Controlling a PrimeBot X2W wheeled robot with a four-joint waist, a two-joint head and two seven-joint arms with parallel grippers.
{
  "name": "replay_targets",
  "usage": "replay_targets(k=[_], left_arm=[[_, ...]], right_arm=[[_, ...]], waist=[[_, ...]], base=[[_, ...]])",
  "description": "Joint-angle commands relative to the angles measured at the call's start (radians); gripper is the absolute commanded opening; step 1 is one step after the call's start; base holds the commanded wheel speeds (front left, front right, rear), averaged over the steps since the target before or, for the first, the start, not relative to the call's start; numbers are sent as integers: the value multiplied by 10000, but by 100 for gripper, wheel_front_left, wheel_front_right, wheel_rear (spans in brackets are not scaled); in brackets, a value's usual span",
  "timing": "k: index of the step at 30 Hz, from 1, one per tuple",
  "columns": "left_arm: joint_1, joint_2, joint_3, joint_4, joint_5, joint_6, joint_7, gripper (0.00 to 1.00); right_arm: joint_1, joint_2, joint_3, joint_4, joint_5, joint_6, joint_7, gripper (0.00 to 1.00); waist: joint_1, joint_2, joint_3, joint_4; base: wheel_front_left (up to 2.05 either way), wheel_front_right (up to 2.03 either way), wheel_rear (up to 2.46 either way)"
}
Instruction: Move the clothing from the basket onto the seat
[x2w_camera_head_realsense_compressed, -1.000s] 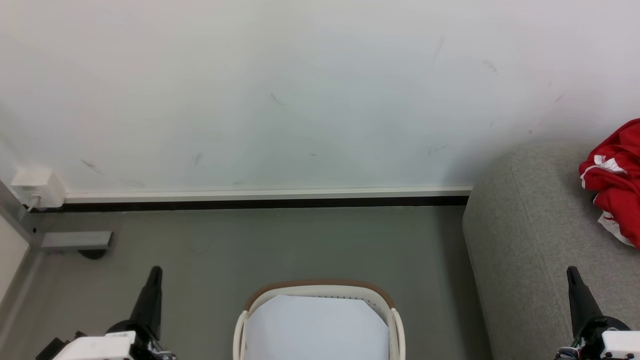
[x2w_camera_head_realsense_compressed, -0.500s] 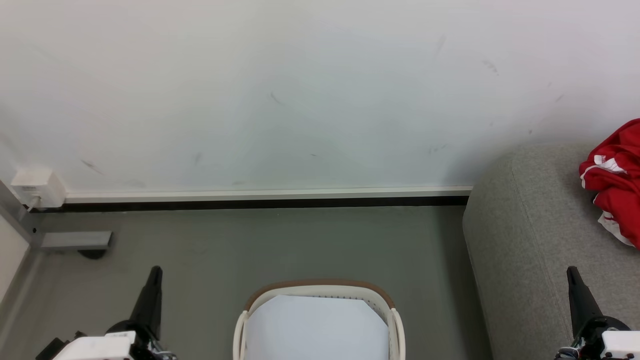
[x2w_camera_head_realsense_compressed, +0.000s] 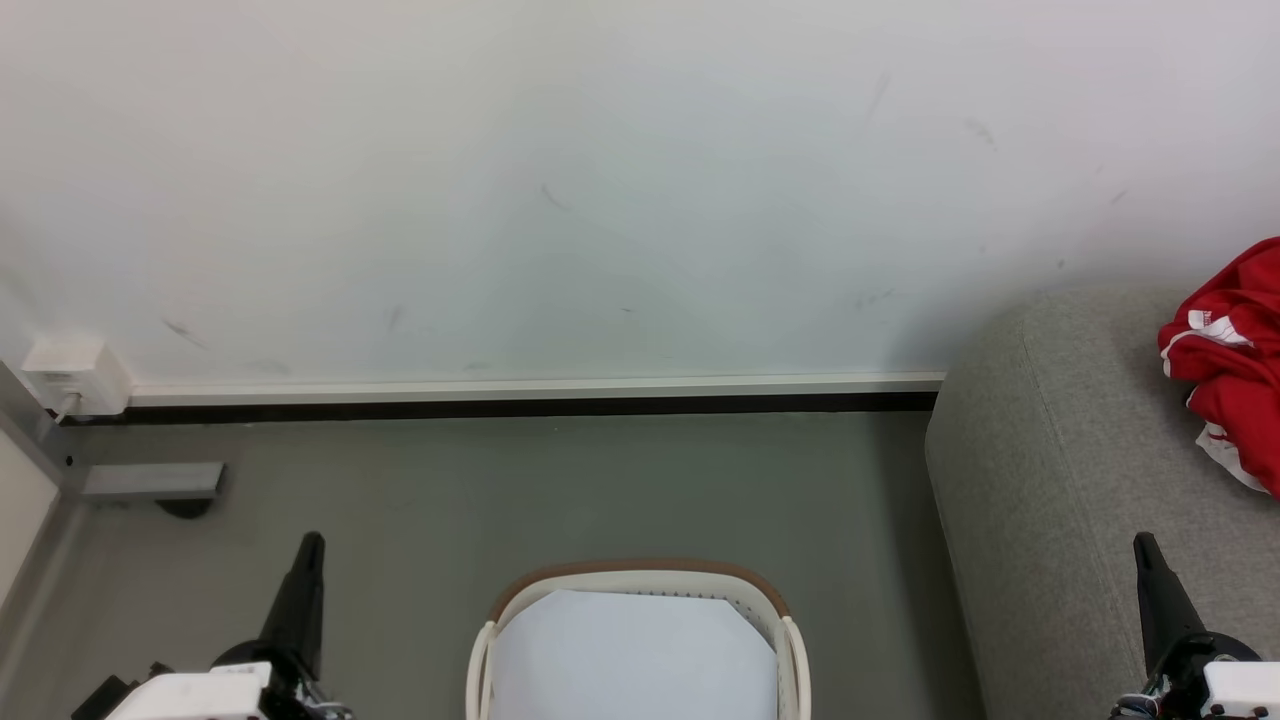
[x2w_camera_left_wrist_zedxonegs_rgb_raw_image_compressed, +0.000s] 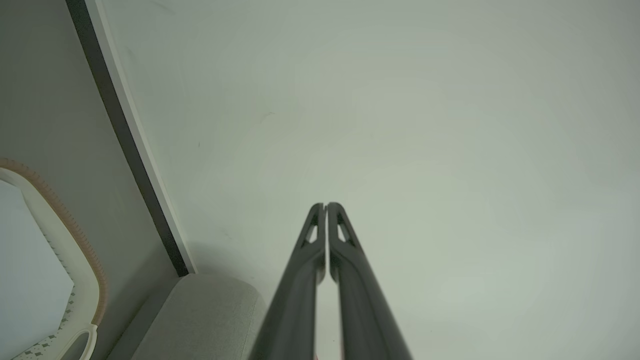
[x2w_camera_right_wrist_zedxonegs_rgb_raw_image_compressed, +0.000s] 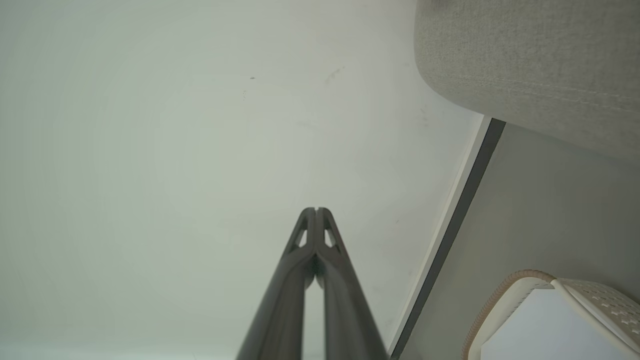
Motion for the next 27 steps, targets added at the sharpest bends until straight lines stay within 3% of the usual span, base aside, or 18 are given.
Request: replay_targets(k=[1, 27], left_arm=[[-81, 22, 22, -2, -137, -67, 40, 0], [-80, 22, 20, -3, -138, -67, 39, 0]], right_arm=[[-129, -77, -40, -50, 21, -24, 27, 0], [-129, -77, -41, -51, 22, -25, 26, 0]], waist=[[0, -1, 0, 0], [0, -1, 0, 0]], base=[[0, 0, 0], [0, 0, 0]])
